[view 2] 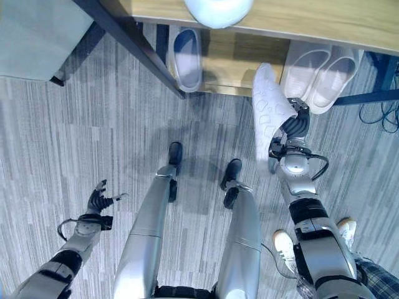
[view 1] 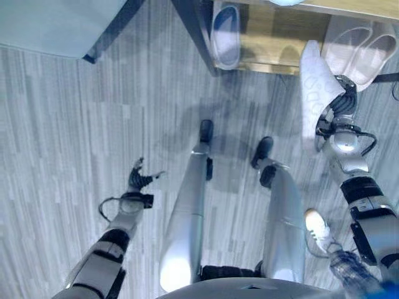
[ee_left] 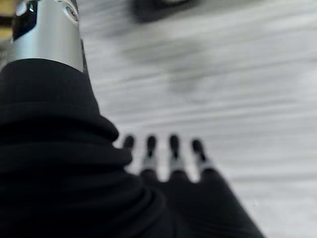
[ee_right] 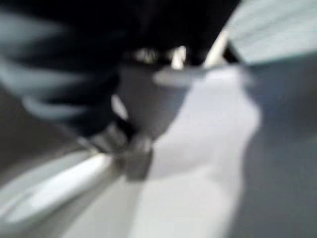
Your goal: Arrange the slippers neatly on the shoe rack.
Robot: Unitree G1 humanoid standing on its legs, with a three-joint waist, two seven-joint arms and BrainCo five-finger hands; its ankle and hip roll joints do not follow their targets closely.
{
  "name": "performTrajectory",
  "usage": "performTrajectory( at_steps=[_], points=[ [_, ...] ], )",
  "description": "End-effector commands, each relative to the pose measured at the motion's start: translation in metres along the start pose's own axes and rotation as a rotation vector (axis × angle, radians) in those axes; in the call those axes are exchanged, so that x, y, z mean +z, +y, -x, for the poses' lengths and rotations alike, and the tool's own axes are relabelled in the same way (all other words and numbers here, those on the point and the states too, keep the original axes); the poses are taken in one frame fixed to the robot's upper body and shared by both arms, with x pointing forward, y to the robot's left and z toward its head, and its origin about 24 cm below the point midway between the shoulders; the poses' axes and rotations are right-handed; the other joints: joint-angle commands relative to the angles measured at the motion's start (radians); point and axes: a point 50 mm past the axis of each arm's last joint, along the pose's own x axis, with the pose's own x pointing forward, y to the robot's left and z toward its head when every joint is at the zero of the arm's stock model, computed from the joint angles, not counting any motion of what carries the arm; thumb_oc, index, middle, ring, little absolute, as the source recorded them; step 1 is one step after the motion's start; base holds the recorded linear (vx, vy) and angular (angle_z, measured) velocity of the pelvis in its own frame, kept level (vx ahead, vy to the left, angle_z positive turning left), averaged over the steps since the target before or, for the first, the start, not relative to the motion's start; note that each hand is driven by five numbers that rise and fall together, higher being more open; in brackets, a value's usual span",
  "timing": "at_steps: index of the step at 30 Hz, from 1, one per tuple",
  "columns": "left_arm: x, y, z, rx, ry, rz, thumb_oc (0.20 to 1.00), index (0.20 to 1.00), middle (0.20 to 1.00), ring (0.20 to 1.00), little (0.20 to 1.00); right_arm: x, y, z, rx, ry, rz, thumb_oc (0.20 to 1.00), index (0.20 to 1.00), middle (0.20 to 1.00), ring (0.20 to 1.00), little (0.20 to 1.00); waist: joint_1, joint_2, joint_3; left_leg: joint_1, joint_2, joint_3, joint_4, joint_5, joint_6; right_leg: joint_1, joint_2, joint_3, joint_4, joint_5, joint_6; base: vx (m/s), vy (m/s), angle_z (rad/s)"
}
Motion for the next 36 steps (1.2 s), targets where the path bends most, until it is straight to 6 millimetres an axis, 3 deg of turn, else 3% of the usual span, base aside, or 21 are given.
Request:
performTrajectory(
  at_steps=[1, 9, 16, 19, 20, 22, 24, 29, 36],
  points=[
    [-0.038, -0.008, 0.025, 0.022, 0.152, 0.085, 1.0, 1.0, 1.0, 1.0, 1.0, 0.029, -0.007, 0.001, -0.013, -0.131, -0.108, 0.2, 0.2, 0.2, 0.2, 0.2, 0.012, 0.074, -0.023, -0.085, -0.016, -0.002, 0.182, -0.178, 0.03, -0.073, 0.01, 0.027, 0.013, 0.01, 0.049, 0.05, -0.051, 0.08],
    [-0.059, -0.01, 0.043, -0.008, 0.234, 0.075, 1.0, 1.0, 1.0, 1.0, 1.0, 0.117, 0.005, -0.048, -0.066, -0.34, -0.14, 0.2, 0.2, 0.2, 0.2, 0.2, 0.052, 0.119, -0.023, -0.282, -0.042, -0.005, 0.38, -0.24, 0.045, -0.287, -0.023, 0.094, 0.275, -0.106, -0.007, 0.07, -0.021, 0.14],
    [-0.07, -0.002, 0.052, -0.01, 0.27, 0.055, 1.0, 1.0, 1.0, 1.0, 1.0, 0.177, -0.01, -0.074, -0.162, -0.436, 0.068, 0.2, 0.2, 0.2, 0.2, 0.2, 0.079, 0.129, -0.023, -0.402, -0.055, -0.003, 0.505, -0.28, 0.043, -0.415, -0.042, 0.132, 0.432, -0.176, -0.031, 0.07, -0.008, 0.08],
    [-0.071, 0.002, 0.052, -0.001, 0.27, 0.05, 1.0, 1.0, 1.0, 1.0, 1.0, 0.189, -0.014, -0.081, -0.216, -0.432, 0.167, 0.2, 0.2, 0.2, 0.2, 0.2, 0.086, 0.128, -0.024, -0.429, -0.051, -0.002, 0.548, -0.299, 0.044, -0.437, -0.048, 0.136, 0.47, -0.193, -0.038, 0.08, -0.013, -0.01],
    [-0.074, 0.007, 0.053, 0.023, 0.286, 0.051, 1.0, 1.0, 1.0, 1.0, 1.0, 0.196, -0.011, -0.086, -0.266, -0.449, 0.525, 0.2, 0.2, 0.2, 0.2, 0.2, 0.087, 0.121, -0.023, -0.441, -0.047, -0.001, 0.578, -0.322, 0.046, -0.45, -0.051, 0.137, 0.5, -0.209, -0.045, 0.07, -0.001, 0.04],
    [-0.075, 0.004, 0.056, 0.029, 0.296, 0.054, 1.0, 1.0, 1.0, 1.0, 1.0, 0.205, 0.011, -0.081, -0.28, -0.551, 0.682, 0.2, 0.2, 0.2, 0.2, 0.2, 0.077, 0.115, -0.023, -0.442, -0.046, 0.004, 0.587, -0.331, 0.048, -0.454, -0.053, 0.14, 0.513, -0.217, -0.051, 0.06, 0.001, 0.02],
    [-0.074, -0.001, 0.055, 0.011, 0.285, 0.019, 1.0, 1.0, 1.0, 1.0, 1.0, 0.214, 0.026, -0.076, -0.347, -0.61, 0.599, 0.2, 0.2, 0.2, 0.2, 0.2, 0.077, 0.112, -0.023, -0.442, -0.047, 0.004, 0.595, -0.344, 0.049, -0.454, -0.057, 0.142, 0.524, -0.219, -0.052, 0.04, 0.007, -0.03],
    [-0.061, -0.009, 0.051, -0.062, 0.216, -0.013, 1.0, 1.0, 1.0, 1.0, 1.0, 0.218, 0.04, -0.076, -0.39, -0.603, 0.556, 0.2, 0.2, 0.2, 0.2, 0.2, 0.085, 0.111, -0.023, -0.442, -0.052, 0.009, 0.572, -0.34, 0.049, -0.447, -0.059, 0.139, 0.504, -0.211, -0.049, 0.0, 0.012, 0.02],
    [-0.067, -0.007, 0.054, -0.088, 0.235, -0.073, 1.0, 1.0, 1.0, 1.0, 1.0, 0.236, 0.047, -0.077, -0.428, -0.6, 0.452, 0.2, 0.2, 0.2, 0.2, 0.2, 0.099, 0.111, -0.024, -0.442, -0.062, 0.012, 0.55, -0.326, 0.046, -0.443, -0.068, 0.146, 0.487, -0.196, -0.036, 0.0, 0.021, 0.02]
  ],
)
